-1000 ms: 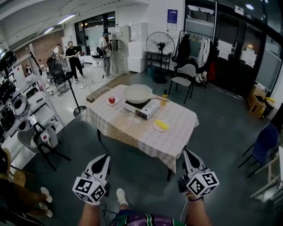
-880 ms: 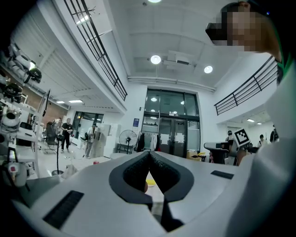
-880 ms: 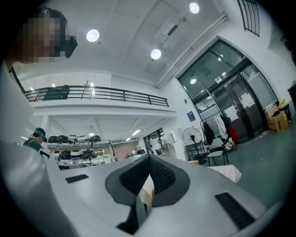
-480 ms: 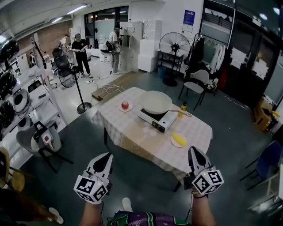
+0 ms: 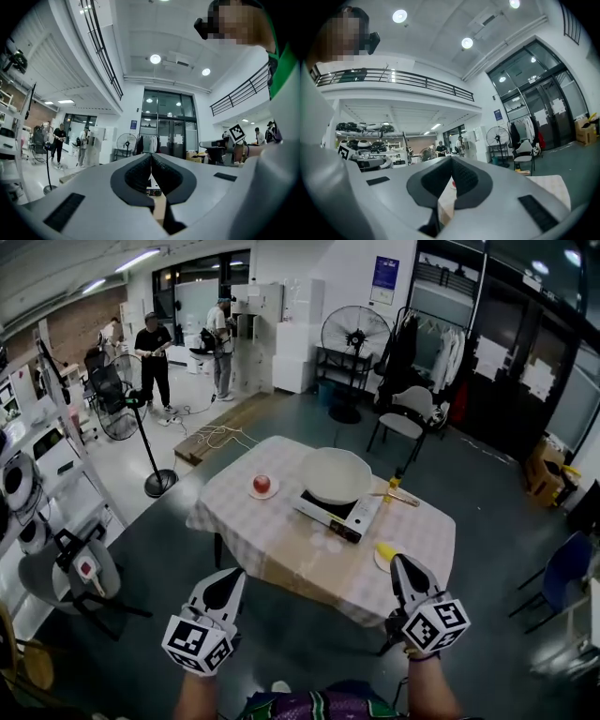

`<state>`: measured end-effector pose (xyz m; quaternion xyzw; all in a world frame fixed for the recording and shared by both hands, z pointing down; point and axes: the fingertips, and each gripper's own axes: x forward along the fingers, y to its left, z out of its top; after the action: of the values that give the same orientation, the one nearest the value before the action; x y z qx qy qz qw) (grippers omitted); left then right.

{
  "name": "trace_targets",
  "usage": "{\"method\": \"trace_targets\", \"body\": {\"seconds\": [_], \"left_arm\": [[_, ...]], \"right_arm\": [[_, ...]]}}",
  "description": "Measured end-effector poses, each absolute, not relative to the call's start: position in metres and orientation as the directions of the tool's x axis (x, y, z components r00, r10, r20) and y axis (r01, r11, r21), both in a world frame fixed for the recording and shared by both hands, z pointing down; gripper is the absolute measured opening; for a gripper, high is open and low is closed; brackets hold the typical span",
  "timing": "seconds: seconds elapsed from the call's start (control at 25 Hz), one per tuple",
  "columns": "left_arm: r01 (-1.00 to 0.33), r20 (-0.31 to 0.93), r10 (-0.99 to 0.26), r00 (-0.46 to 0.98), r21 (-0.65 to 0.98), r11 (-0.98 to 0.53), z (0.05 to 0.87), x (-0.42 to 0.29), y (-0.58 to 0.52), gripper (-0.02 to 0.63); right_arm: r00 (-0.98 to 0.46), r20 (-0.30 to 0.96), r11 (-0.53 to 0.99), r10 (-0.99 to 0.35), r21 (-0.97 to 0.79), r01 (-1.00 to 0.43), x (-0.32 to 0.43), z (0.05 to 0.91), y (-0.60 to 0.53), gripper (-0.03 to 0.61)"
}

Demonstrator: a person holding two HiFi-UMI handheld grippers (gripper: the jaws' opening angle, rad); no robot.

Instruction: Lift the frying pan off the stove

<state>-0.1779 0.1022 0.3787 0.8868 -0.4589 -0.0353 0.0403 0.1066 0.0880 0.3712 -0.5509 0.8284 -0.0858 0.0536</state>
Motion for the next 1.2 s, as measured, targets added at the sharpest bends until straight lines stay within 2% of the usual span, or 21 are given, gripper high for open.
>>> {"method": "trace_targets", "body": {"seconds": [0.32,0.48,0.68,0.96,1.2], "left_arm": [[-0.780,-0.024,-0.791,0.611,0.153,-0.607,0.390,-0.152,0.002,0.025],[-0.772,-0.035,-0.784,0.620,0.149,-0.618,0.371,-0.124,-0.059,0.025],[-0.782,-0.034,-0.785,0.619,0.067,-0.620,0.355,-0.084,-0.141,0.025],[-0.756,-0.025,-0.762,0.648,0.104,-0.646,0.363,-0.041,-0.232,0.025],[-0.711,-0.020,-0.718,0.696,0.116,-0.693,0.380,-0.029,-0.300,0.025]], "right_arm": [[-0.370,0.011,0.359,-0.929,-0.215,-0.908,0.118,0.382,-0.003,0.008],[-0.374,-0.030,0.369,-0.927,-0.245,-0.896,0.147,0.375,-0.076,0.008],[-0.414,-0.078,0.420,-0.907,-0.242,-0.875,0.181,0.366,-0.160,0.008],[-0.390,-0.062,0.393,-0.919,-0.248,-0.886,0.231,0.378,-0.231,0.008],[-0.413,-0.069,0.419,-0.908,-0.153,-0.895,0.221,0.385,-0.269,0.009]]}}
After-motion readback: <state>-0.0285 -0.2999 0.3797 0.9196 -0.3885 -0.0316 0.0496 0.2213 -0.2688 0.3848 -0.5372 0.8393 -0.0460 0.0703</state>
